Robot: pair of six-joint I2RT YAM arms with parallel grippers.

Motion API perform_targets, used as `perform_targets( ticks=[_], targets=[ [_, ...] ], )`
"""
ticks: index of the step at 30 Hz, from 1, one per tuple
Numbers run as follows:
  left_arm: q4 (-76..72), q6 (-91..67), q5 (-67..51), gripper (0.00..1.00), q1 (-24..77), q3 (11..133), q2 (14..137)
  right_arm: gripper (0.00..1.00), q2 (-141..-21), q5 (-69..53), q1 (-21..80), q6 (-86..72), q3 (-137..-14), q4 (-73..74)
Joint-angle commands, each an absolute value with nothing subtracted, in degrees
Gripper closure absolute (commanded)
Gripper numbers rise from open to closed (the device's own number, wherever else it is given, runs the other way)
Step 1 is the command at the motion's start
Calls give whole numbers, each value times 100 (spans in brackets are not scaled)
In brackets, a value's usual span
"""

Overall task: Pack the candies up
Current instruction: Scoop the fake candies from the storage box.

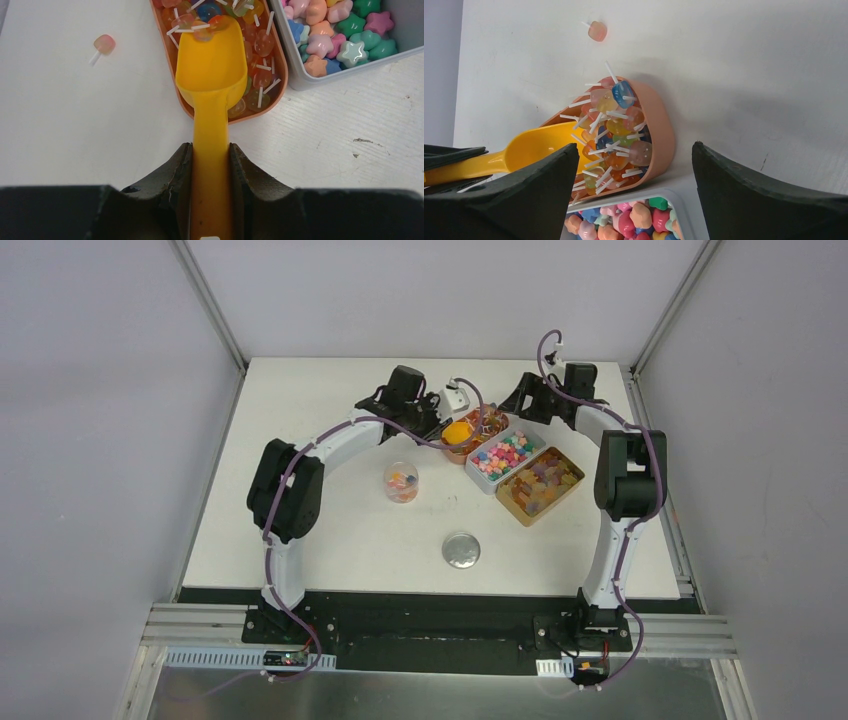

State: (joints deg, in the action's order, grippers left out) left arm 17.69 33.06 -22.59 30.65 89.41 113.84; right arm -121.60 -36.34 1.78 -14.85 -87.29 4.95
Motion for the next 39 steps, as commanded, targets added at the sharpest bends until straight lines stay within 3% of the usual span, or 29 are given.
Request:
perform_targets(
  ticks=[1,28,39],
  targets=[
    [1584,3366,-2264,100,3085,8760,11302,14,-12006,-3622,158,-1405,-8745,229],
    [1383,2445,-2225,100,3015,8763,11354,15,-11989,-3638,149,-1456,-8754,180],
    [1075,3455,-2198,100,3032,8370,11382,16,-12004,-3650,154,-1500,-8732,149]
  ],
)
